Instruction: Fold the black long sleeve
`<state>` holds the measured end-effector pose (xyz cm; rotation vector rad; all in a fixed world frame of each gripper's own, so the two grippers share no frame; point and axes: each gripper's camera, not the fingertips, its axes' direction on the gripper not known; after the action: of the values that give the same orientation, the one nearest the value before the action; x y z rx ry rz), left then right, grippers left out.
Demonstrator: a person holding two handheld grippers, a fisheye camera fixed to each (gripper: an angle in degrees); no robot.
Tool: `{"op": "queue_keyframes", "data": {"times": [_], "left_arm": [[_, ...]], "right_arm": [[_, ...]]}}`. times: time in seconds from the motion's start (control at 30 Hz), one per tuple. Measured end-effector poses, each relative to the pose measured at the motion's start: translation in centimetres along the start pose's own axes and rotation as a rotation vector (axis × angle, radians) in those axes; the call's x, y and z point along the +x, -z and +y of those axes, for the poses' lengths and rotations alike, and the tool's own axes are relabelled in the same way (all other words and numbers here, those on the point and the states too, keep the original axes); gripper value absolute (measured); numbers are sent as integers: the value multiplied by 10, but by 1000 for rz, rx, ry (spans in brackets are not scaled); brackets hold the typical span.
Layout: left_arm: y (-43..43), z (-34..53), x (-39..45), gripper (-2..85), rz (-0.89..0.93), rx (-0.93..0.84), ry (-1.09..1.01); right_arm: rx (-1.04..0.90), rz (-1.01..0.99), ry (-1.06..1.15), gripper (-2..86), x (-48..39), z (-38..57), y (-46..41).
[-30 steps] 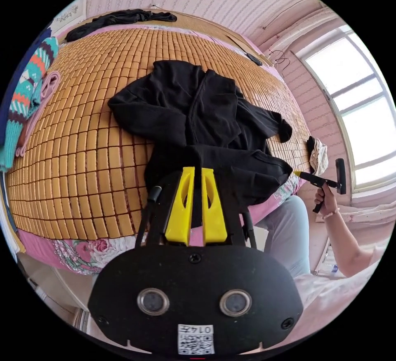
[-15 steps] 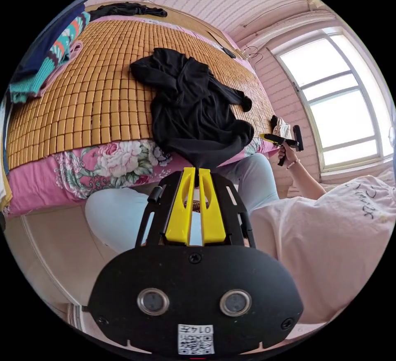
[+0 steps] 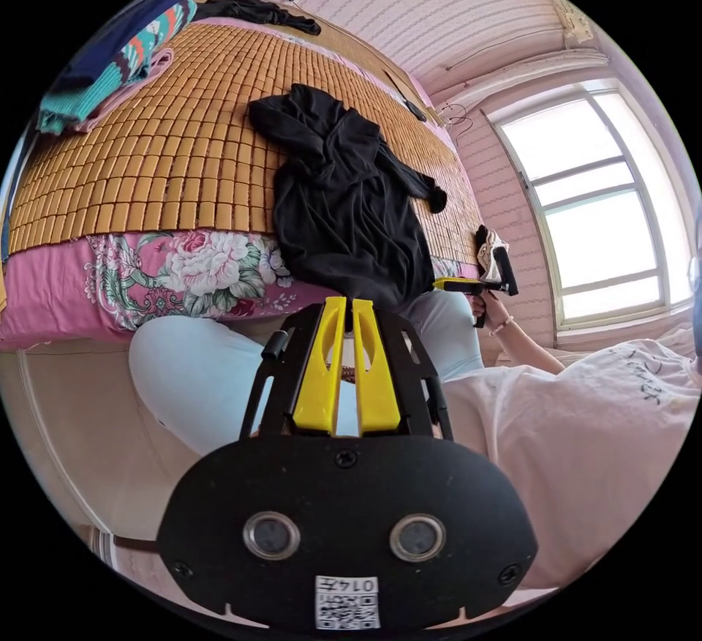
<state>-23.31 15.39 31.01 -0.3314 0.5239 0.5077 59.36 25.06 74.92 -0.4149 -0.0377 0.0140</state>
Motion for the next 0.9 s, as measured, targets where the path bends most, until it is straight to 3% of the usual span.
{"op": "queue_keyframes", "data": {"times": [0.1,0.27,0.43,0.53,0.67,0.77,0.83,0.9], "left_arm": [[11,6,1,-9,23,38,0],[43,19,11,-10,41,133,-42],[97,47,32,-10,52,294,-128],[140,76,52,-10,119,436,-228],[196,119,81,-10,206,635,-381],[222,134,93,-10,121,673,-418],[222,136,89,-10,108,653,-391],[205,132,79,-10,102,575,-310]], "right_arm": [[-40,57,57,50,-5,-11,-10],[41,-77,64,23,8,-4,14],[471,-433,-43,6,48,55,99],[752,-633,10,0,59,103,149],[1008,-671,163,-3,50,153,205],[975,-450,139,-3,42,168,231],[792,-278,37,-2,42,154,209],[672,-308,17,0,44,137,171]]}}
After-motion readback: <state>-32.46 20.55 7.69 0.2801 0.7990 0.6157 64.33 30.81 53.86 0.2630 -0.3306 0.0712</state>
